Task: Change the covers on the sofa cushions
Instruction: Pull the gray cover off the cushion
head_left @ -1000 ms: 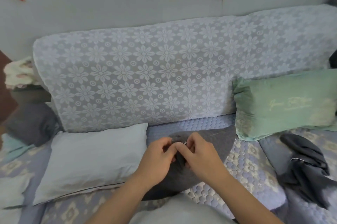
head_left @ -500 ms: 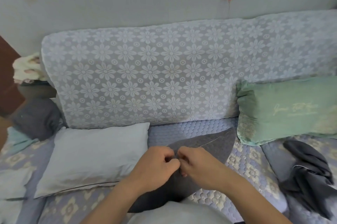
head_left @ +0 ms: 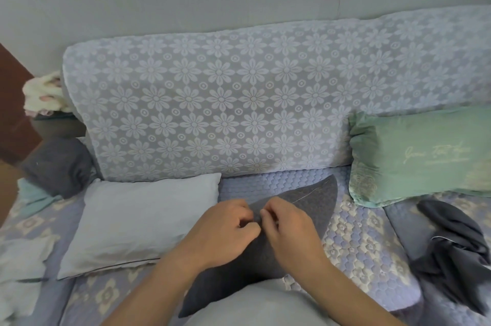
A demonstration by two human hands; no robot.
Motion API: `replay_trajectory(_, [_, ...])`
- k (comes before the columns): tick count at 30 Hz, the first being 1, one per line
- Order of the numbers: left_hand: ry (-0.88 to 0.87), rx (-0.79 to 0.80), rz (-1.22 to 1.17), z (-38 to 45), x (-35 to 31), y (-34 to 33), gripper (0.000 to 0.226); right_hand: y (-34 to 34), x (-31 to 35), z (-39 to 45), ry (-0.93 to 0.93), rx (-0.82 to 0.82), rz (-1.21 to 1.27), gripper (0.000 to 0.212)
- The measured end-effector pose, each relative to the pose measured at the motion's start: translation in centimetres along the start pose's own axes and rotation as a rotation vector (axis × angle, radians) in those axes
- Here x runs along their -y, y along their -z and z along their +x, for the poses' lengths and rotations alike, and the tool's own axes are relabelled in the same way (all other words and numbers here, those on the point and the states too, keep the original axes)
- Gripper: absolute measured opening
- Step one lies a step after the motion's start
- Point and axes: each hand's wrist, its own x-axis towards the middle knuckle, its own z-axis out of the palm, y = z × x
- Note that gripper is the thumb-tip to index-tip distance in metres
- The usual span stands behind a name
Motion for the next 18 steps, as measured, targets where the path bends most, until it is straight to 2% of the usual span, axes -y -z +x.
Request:
replay_trajectory(3, [0.045, -0.039, 0.170, -0.2, -0.4, -0.1, 0.033, 0.1, -0.3, 0.2, 0.009, -0.039, 0.049, 0.020])
replay_trajectory(6, [-0.040, -0.013, 0.283, -0.4, -0.7, -0.6, 0.033, -0.3, -0.4, -0.1, 0.051, 0.006, 0.045, 0.019])
replay_trajectory(9, [-0.093, 0.072, 0.314, -0.5, 0.1, 0.2, 0.039, -0.9, -1.1, 0.1, 0.038, 0.030, -0.025, 0.020])
replay_trajectory(15, [-0.067, 0.201, 0.299, -0.9, 1.7, 2.0, 0.046, -2.8, -4.4, 2.3, -0.022, 0.055, -0.134, 0.022])
replay_trajectory(18, [-0.025, 0.227, 0.261, -1.4, 1.9, 2.6, 0.047, -3.9, -6.4, 3.7, -0.113, 0.095, -0.147, 0.026])
